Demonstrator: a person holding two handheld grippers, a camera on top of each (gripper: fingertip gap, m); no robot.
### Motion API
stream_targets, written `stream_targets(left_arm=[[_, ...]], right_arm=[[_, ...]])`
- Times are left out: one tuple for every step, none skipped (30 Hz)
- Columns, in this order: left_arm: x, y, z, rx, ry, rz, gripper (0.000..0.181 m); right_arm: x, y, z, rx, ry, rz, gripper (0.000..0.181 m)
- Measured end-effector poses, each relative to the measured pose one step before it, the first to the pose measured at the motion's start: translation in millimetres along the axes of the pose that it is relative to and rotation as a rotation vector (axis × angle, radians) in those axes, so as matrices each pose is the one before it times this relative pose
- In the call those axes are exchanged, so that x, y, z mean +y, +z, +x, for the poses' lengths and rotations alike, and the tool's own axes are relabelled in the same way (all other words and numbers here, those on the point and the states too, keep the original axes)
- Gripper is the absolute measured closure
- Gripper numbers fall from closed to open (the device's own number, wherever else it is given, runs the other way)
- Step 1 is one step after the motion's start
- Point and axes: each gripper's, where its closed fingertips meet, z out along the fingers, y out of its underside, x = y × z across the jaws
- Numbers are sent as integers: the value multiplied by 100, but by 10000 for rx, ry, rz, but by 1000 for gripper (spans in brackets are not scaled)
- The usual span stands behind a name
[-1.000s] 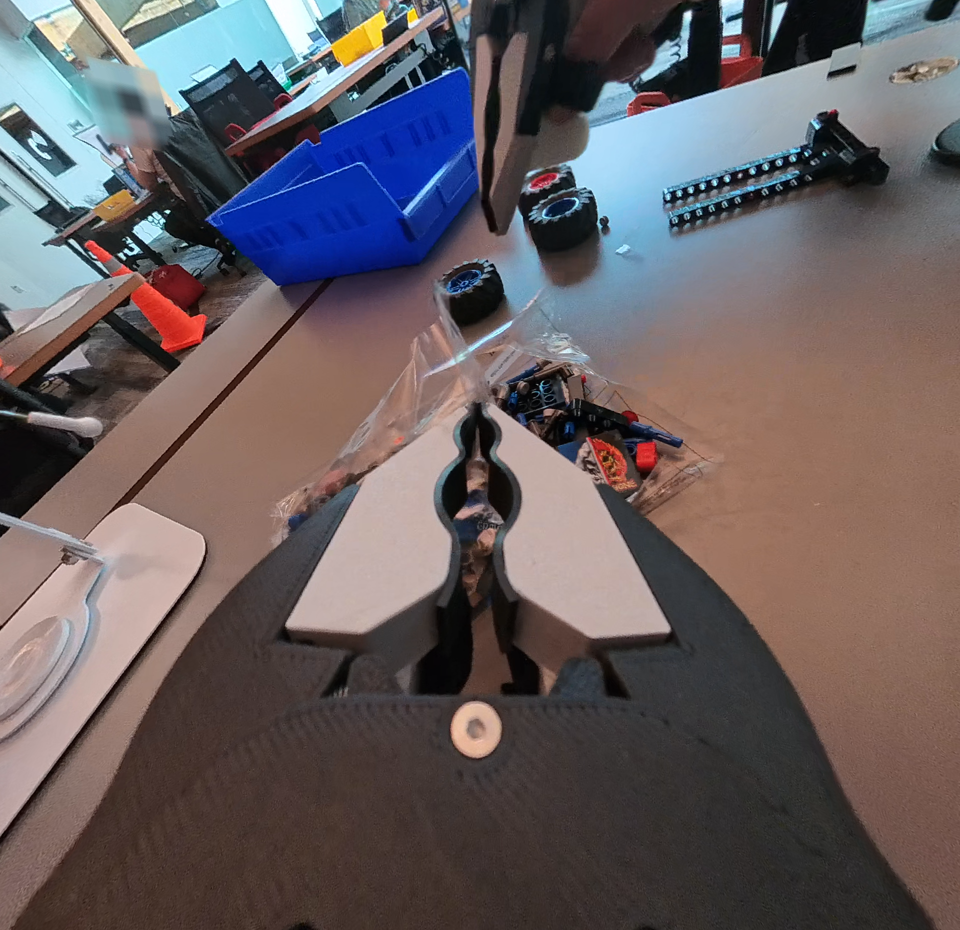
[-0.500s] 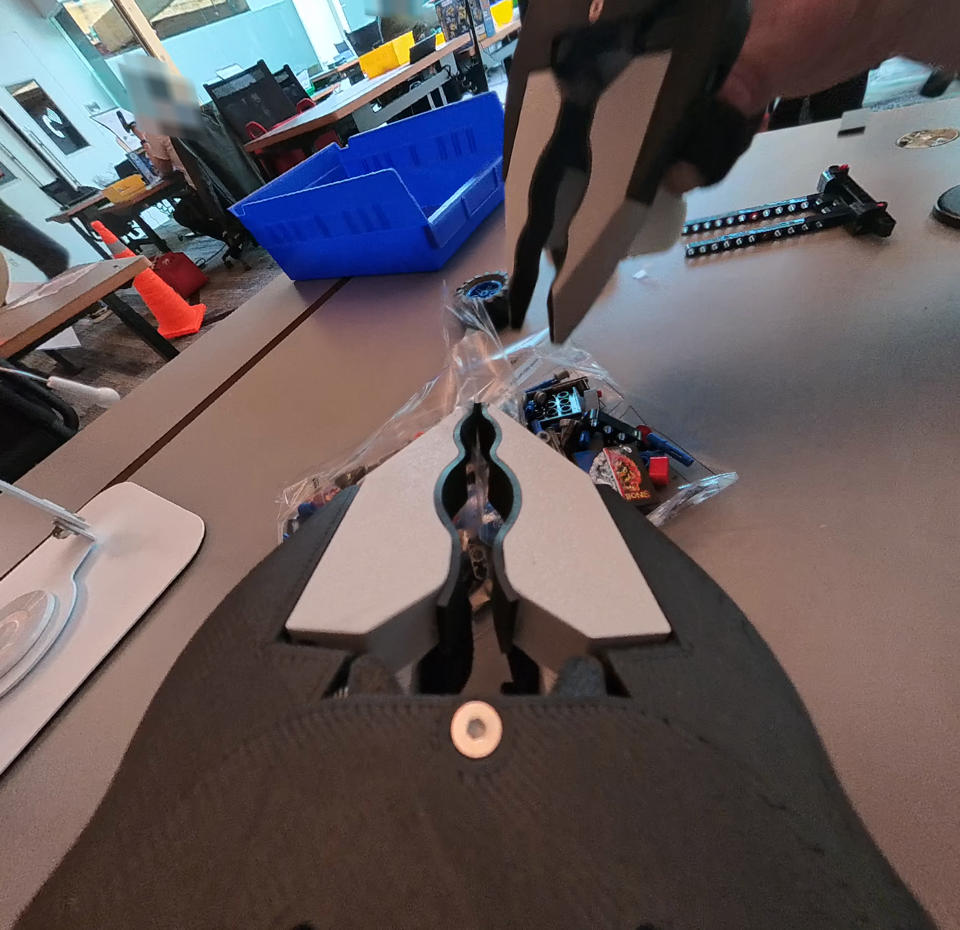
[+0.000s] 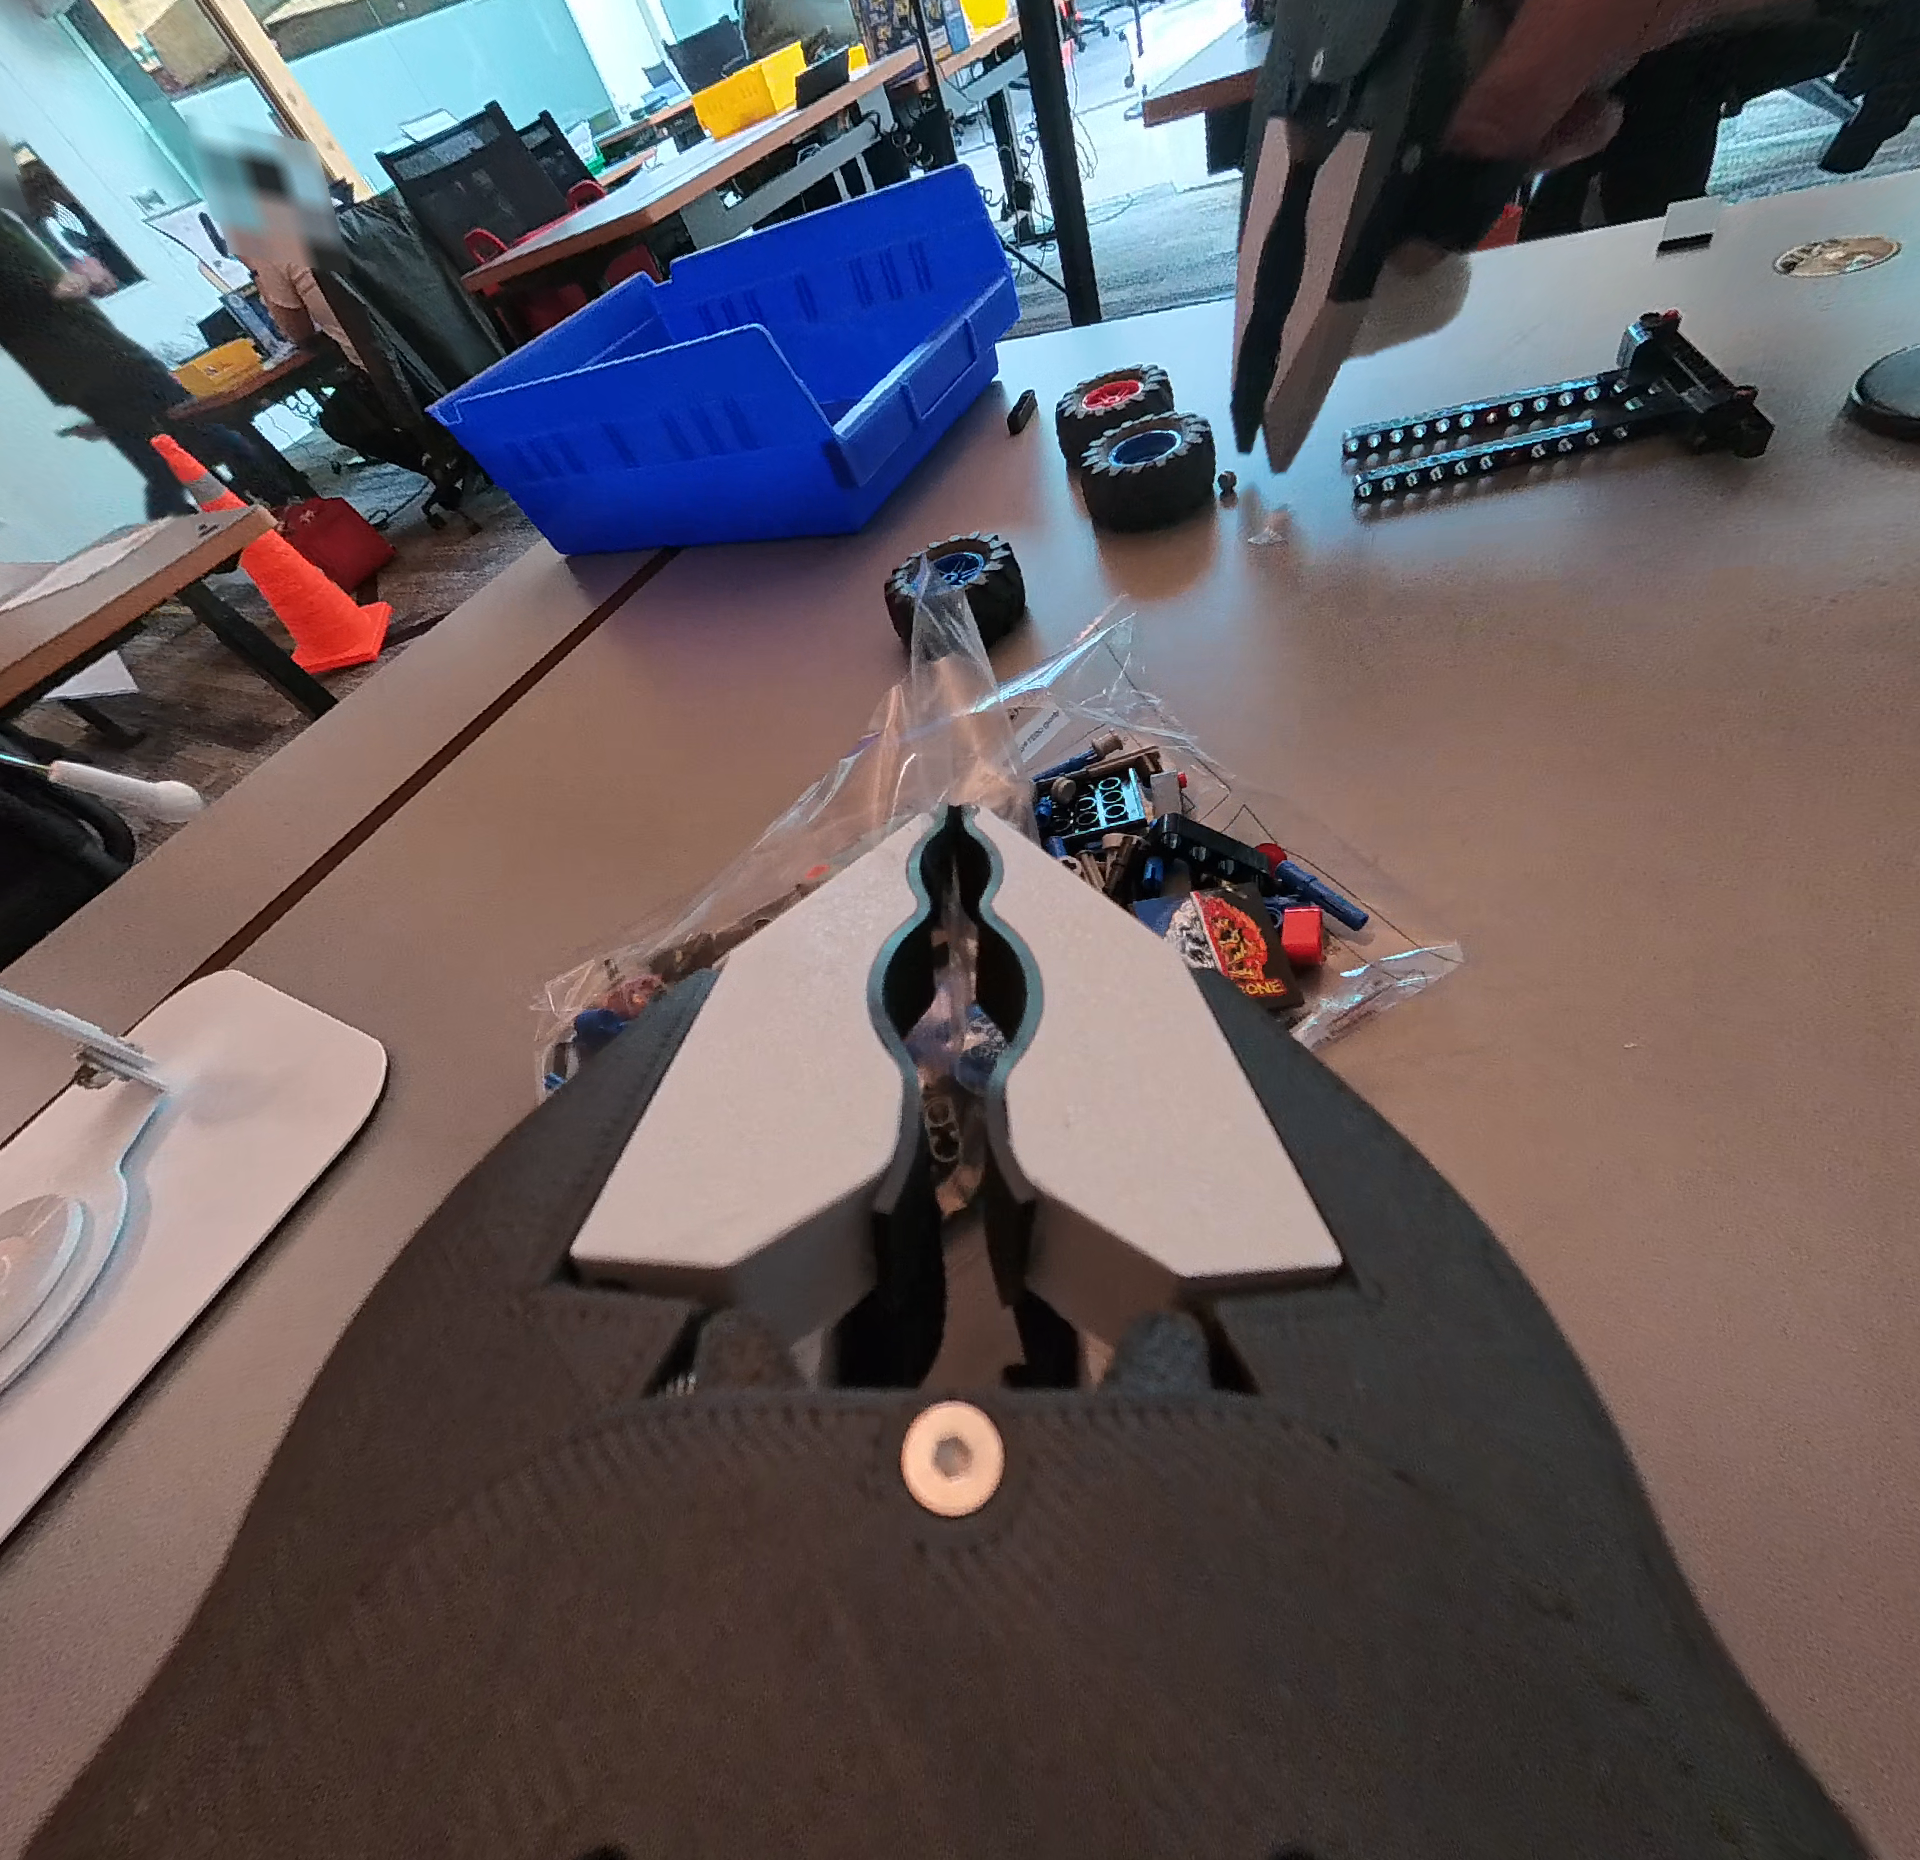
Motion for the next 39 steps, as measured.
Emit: stream_targets(left_arm=[[22,1,-3,3,-6,3,181],[29,6,-6,3,-6,-4,181],[14,-2,-6,2,-8,2,181],[11,1,-17,1,-3,-4,181],[17,7,-8,-3,4,-6,181],[11,10,-6,5,-4,-7,181],[13,19,12,7,4,-7,181],[10,13,12,3,12,-7,181],[-12,8,18,3,7,3,181],[-16,1,-16,-7,5,5,181],[9,-15,-40,-20,-3,0,181],[-12,-23,-67,-19,-21,13,181],[-38,-36,-63,-15,-39,32,181],[-54,-17,-50,-8,-46,32,181],[-32,-6,-48,-5,-39,28,181],[-33,-12,-23,0,-33,24,181],[16,12,-16,5,-24,3,181],[34,11,-13,-6,-11,-1,181],[22,-7,-23,-5,-11,-2,181],[20,-17,-35,-6,-16,6,181],[32,-23,-45,-11,-13,-3,181],[5,-44,-71,-23,-15,18,181],[-4,-64,-63,-14,-36,18,181],[-15,-58,-54,-10,-28,23,181],[-31,-45,-49,-15,-16,19,181],[-33,-50,-18,-9,-4,13,181],[-24,-19,17,-4,3,9,181],[-18,7,-3,-10,9,-9,181],[17,23,13,-8,14,-27,181],[-5,41,49,23,6,-10,181],[-44,36,83,37,-7,13,181],[1,46,67,19,13,-5,181],[58,46,33,8,11,-30,181],[62,23,14,7,-6,-21,181],[16,-3,-9,-1,-11,0,181],[-17,-25,-31,-13,-5,6,181],[-12,-21,-58,-18,-7,6,181],[-10,-21,-43,-14,-8,3,181],[-10,-14,-28,-3,-3,9,181]], right_arm=[[-198,436,-97,-20,111,144,160],[-270,306,-129,-61,164,161,161],[-288,207,-41,-19,171,159,163],[-215,130,79,57,138,105,168],[-92,85,169,118,83,46,172],[9,39,202,139,21,8,175],[-11,7,36,24,-9,22,176],[-8,-5,-8,-4,-58,24,176],[-1,-9,5,-6,-53,15,176],[-13,-77,-82,-54,-20,39,176],[-111,-257,-228,-106,4,120,176],[-304,-516,-404,-118,-5,229,176],[-551,-675,-846,-219,-91,309,176],[-840,-719,-1316,-306,-212,367,177],[-1125,-588,-1580,-302,-302,377,177],[-1412,-380,-1758,-286,-376,403,176],[-1705,-90,-2143,-409,-501,450,177],[-1848,270,-2362,-472,-624,455,177],[-1732,717,-2156,-398,-592,305,177],[-1382,1095,-1718,-279,-497,87,176],[-952,1282,-1264,-188,-447,-96,176],[-492,1331,-688,-46,-385,-261,176],[-196,1228,-67,117,-214,-293,175],[-109,1043,211,115,11,-224,166],[6,724,-31,-140,106,-173,158],[98,267,-18,-161,81,-99,159],[35,-271,355,95,32,61,161],[35,-708,481,130,22,145,162],[127,-1100,743,171,90,149,162],[176,-1420,1344,375,194,191,163],[224,-1487,1645,408,254,191,164],[456,-1303,1728,358,269,55,163],[761,-1148,2073,484,246,-157,162],[973,-1051,2674,746,231,-249,163],[1144,-885,3268,907,327,-269,165],[1286,-575,3620,881,618,-255,166],[1222,-147,3480,628,910,-188,165],[878,261,2791,225,920,-54,164],[547,579,1809,-180,669,46,163]])
